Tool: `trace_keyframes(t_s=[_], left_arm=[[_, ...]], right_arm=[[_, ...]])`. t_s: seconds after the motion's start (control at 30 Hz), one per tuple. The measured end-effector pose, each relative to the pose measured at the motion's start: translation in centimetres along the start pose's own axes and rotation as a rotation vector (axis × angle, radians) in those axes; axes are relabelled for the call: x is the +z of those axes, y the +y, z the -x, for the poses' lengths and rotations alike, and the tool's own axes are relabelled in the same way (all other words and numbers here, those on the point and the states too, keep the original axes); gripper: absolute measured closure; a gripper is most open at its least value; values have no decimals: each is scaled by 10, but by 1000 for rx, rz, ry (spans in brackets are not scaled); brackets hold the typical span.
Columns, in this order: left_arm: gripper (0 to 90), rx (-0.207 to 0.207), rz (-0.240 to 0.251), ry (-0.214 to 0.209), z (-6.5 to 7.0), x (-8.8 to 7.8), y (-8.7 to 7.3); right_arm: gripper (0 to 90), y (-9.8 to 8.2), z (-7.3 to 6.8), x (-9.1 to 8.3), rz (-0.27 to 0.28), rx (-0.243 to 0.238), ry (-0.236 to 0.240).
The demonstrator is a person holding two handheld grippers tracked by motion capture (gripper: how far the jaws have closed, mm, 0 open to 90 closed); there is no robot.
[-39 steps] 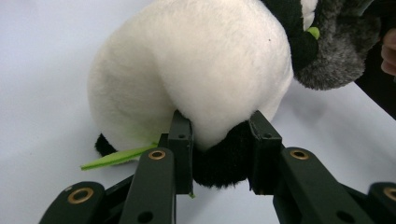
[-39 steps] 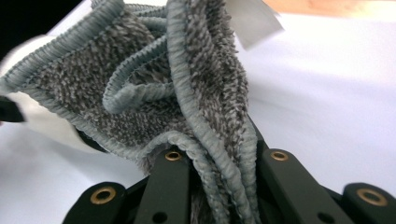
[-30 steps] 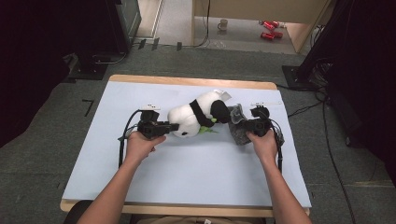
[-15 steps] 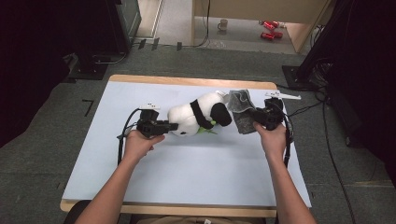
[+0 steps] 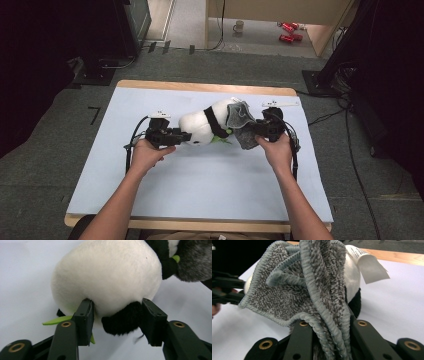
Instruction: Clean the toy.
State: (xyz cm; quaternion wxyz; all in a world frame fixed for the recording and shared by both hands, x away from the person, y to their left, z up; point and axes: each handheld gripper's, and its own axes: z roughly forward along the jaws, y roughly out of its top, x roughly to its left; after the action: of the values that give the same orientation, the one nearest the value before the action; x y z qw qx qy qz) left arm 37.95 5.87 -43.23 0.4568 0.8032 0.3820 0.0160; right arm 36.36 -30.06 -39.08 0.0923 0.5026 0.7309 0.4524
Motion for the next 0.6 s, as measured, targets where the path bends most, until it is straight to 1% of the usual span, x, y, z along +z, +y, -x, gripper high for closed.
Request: trace_keyframes(t_s=[0.07,0.13,0.2,0.23,0.3,0.37,0.43,0.53,0.6], left_arm=[[458,22,4,3,1,-4,2],[434,28,17,-10,1,-9,5],[420,42,43,-9,-1,-17,10],[410,43,58,-13,-2,-20,13],[385,35,66,-25,-6,-22,19],[378,37,54,-33,-10,-21,24],[371,57,40,-44,-12,-18,29],[358,63,7,-63,-15,-10,35],[353,79,-17,-68,-16,-3,39]], right_arm=[[784,-1,2,1,1,-3,-10],[784,-1,3,1,-1,-6,-19],[784,-1,4,2,-2,-8,-24],[783,-1,4,2,0,-10,-27],[782,-1,6,3,4,-8,-28],[781,0,7,4,6,-11,-28],[781,1,8,5,6,-8,-28],[780,2,9,6,6,-10,-26],[779,2,9,6,8,-9,-25]])
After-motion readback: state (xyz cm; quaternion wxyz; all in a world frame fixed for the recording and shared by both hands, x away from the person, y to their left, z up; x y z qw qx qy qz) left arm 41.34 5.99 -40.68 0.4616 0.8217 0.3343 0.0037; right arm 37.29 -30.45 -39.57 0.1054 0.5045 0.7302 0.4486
